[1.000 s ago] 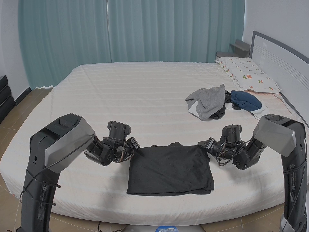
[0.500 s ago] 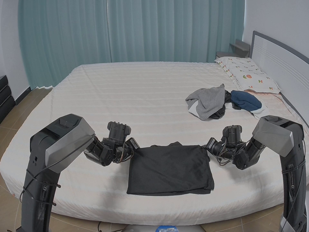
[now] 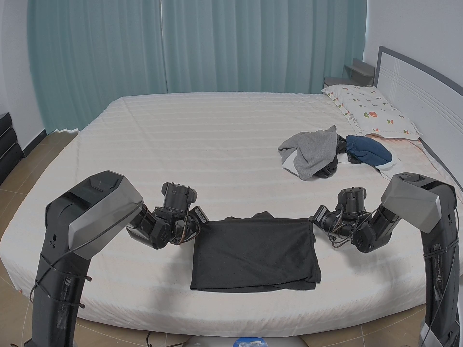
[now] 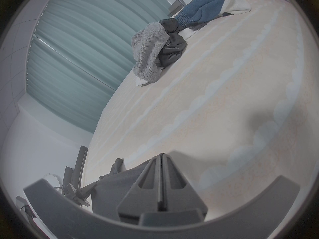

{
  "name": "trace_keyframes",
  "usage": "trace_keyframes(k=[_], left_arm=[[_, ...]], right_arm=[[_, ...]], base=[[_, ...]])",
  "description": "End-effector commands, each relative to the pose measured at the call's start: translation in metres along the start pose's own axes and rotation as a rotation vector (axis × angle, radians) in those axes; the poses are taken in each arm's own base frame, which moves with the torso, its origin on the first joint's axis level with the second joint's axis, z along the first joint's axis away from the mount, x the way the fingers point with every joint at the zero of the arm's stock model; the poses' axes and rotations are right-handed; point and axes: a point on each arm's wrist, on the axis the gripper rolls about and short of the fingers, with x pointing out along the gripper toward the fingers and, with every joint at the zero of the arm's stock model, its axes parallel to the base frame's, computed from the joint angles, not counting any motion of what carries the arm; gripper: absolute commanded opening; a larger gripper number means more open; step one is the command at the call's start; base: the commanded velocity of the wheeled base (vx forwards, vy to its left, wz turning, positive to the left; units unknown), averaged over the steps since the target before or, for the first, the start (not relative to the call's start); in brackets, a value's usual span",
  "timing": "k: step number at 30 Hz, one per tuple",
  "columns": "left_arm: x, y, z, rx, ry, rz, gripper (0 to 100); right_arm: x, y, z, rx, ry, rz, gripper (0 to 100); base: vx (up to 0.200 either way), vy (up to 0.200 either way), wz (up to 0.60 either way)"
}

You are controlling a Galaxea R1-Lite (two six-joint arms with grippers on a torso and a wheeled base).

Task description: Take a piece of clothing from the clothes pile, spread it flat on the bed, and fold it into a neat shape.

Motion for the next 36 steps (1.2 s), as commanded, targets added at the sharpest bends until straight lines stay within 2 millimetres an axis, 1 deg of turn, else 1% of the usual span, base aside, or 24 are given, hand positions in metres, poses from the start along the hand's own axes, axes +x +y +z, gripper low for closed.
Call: trace_keyframes(k=[1, 2, 3, 5, 6, 8, 10, 11, 13, 14, 15, 16, 17, 18, 19, 20, 22, 23, 25, 26, 27, 28, 30, 36], left_arm=[[-0.001, -0.001, 0.000, -0.002, 0.001, 0.001, 0], [-0.001, -0.001, 0.000, -0.005, 0.001, 0.001, 0], [-0.002, -0.001, 0.000, -0.006, 0.001, -0.001, 100], [-0.002, -0.001, 0.000, -0.006, 0.002, -0.002, 100], [-0.002, -0.001, 0.000, -0.006, 0.001, -0.001, 100], [-0.002, -0.001, 0.001, -0.008, 0.001, -0.003, 100], [-0.002, -0.001, 0.001, -0.013, 0.003, -0.005, 100], [-0.002, -0.001, 0.001, -0.013, 0.003, -0.005, 100], [-0.003, -0.001, 0.004, -0.041, -0.003, -0.005, 100], [-0.004, 0.000, 0.005, -0.052, -0.004, -0.004, 100], [-0.006, -0.002, 0.008, -0.081, -0.010, -0.009, 100], [-0.006, -0.002, 0.008, -0.081, -0.010, -0.009, 100], [-0.011, -0.002, 0.015, -0.126, -0.019, -0.014, 100], [-0.012, -0.001, 0.016, -0.133, -0.020, -0.013, 100], [-0.019, 0.001, 0.020, -0.157, -0.019, -0.013, 100], [-0.019, 0.002, 0.021, -0.158, -0.019, -0.014, 100], [-0.028, 0.007, 0.025, -0.171, 0.003, -0.022, 100], [-0.030, 0.008, 0.026, -0.173, 0.009, -0.022, 100], [-0.031, 0.011, 0.027, -0.176, 0.010, -0.018, 100], [-0.031, 0.011, 0.027, -0.176, 0.010, -0.018, 100], [-0.031, 0.011, 0.026, -0.176, 0.013, -0.014, 100], [-0.031, 0.012, 0.026, -0.177, 0.011, -0.012, 100], [-0.032, 0.013, 0.025, -0.175, 0.014, -0.009, 100], [-0.032, 0.013, 0.024, -0.173, 0.017, -0.008, 100]], right_arm=[[0.000, 0.004, 0.000, -0.006, -0.002, 0.010, 0], [0.000, 0.005, 0.000, -0.007, -0.001, 0.011, 0], [0.000, 0.005, -0.001, -0.007, 0.001, 0.010, 0], [0.001, 0.006, -0.002, -0.009, 0.002, 0.013, 0], [0.001, 0.006, -0.002, -0.009, 0.002, 0.013, 100], [-0.003, 0.006, -0.002, -0.008, 0.003, 0.010, 100], [-0.013, 0.009, 0.003, 0.000, 0.001, 0.007, 100], [-0.013, 0.009, 0.003, 0.000, 0.001, 0.007, 100], [-0.043, 0.007, -0.004, 0.006, 0.048, -0.014, 100], [-0.049, 0.007, -0.006, 0.007, 0.057, -0.013, 100], [-0.064, 0.006, -0.009, 0.007, 0.078, -0.004, 100], [-0.064, 0.006, -0.009, 0.007, 0.078, -0.004, 100], [-0.087, 0.005, -0.015, 0.010, 0.113, 0.004, 100], [-0.090, 0.005, -0.017, 0.008, 0.119, 0.006, 100], [-0.111, 0.004, -0.027, -0.001, 0.167, 0.017, 100], [-0.113, 0.003, -0.028, -0.002, 0.171, 0.017, 100], [-0.139, -0.001, -0.046, -0.052, 0.255, 0.041, 100], [-0.147, -0.004, -0.054, -0.077, 0.286, 0.047, 100], [-0.153, -0.006, -0.061, -0.099, 0.305, 0.050, 100], [-0.153, -0.006, -0.061, -0.099, 0.305, 0.050, 100], [-0.157, -0.008, -0.069, -0.105, 0.319, 0.053, 100], [-0.157, -0.008, -0.069, -0.105, 0.319, 0.053, 100], [-0.164, -0.012, -0.075, -0.100, 0.343, 0.045, 100], [-0.159, -0.012, -0.075, -0.095, 0.350, 0.048, 100]], base=[[0.000, 0.000, 0.00], [0.000, 0.000, 0.00], [0.000, 0.000, 0.00], [0.000, 0.000, 0.00], [0.000, 0.000, 0.00], [0.000, 0.000, 0.00], [0.000, 0.000, 0.00], [0.000, 0.000, 0.00], [0.000, 0.000, 0.00], [0.000, 0.000, 0.00], [0.000, 0.000, 0.00], [0.000, 0.000, 0.00], [0.000, 0.000, 0.00], [0.000, 0.000, 0.00], [0.000, 0.000, 0.00], [0.000, 0.000, 0.00], [0.000, 0.000, 0.00], [0.000, 0.000, 0.00], [0.000, 0.000, 0.00], [0.000, 0.000, 0.00], [0.000, 0.000, 0.00], [0.000, 0.000, 0.00], [0.000, 0.000, 0.00], [0.000, 0.000, 0.00]])
